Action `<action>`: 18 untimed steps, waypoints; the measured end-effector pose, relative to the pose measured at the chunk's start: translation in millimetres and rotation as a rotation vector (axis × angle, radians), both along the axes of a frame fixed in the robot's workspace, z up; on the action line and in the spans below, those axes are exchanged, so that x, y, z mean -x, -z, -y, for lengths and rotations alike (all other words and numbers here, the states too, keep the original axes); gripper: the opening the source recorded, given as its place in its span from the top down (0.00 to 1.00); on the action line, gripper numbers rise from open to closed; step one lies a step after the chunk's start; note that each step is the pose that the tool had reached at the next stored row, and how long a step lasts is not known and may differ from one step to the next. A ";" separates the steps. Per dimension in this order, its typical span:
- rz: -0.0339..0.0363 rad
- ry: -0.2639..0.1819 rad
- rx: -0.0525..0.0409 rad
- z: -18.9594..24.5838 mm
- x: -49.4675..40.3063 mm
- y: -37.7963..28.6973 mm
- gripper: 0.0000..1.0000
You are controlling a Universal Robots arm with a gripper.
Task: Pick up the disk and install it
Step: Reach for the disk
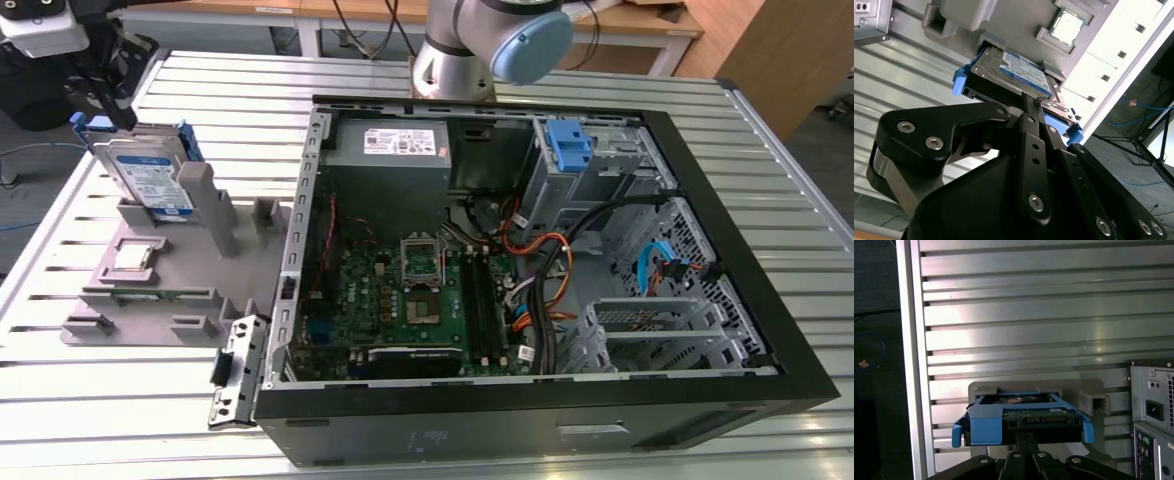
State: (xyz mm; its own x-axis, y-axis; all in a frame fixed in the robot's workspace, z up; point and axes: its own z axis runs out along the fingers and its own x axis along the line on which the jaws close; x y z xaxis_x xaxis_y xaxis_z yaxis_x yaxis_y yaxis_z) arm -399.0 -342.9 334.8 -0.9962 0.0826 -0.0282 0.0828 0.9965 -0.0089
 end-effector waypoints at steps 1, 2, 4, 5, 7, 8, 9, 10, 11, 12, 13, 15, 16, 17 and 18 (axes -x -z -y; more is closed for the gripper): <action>-0.0002 0.000 -0.0035 -0.1 0.0 0.4 0.90; 0.0000 0.000 -0.0046 -0.3 -0.1 0.8 0.90; 0.0001 -0.001 -0.0047 -0.7 -0.1 1.0 0.90; 0.0001 -0.003 -0.0046 -0.8 -0.1 1.0 0.90; 0.0001 -0.007 -0.0047 -1.1 -0.1 1.1 0.90; 0.0000 -0.011 -0.0047 -1.2 0.0 1.1 0.90; 0.0000 -0.014 -0.0046 -1.3 -0.1 1.1 0.90; 0.0000 -0.016 -0.0046 -1.3 -0.1 1.1 0.90; 0.0000 -0.017 -0.0047 -1.3 -0.1 1.1 0.90; 0.0000 -0.017 -0.0047 -1.3 -0.1 1.1 0.90; 0.0001 -0.018 -0.0047 -1.4 -0.1 1.1 0.90; 0.0000 -0.022 -0.0046 -1.4 -0.1 0.6 0.90; -0.0002 -0.024 -0.0046 -1.4 -0.1 0.2 0.90; 0.0001 -0.024 -0.0047 -1.4 -0.1 -0.1 0.90; -0.0001 -0.025 -0.0046 -1.4 -0.1 -0.6 0.90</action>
State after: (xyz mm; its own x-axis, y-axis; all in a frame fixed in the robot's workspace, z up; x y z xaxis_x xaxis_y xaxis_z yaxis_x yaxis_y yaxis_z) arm -398.9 -341.5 335.4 -0.9979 0.0580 -0.0278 0.0581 0.9983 -0.0043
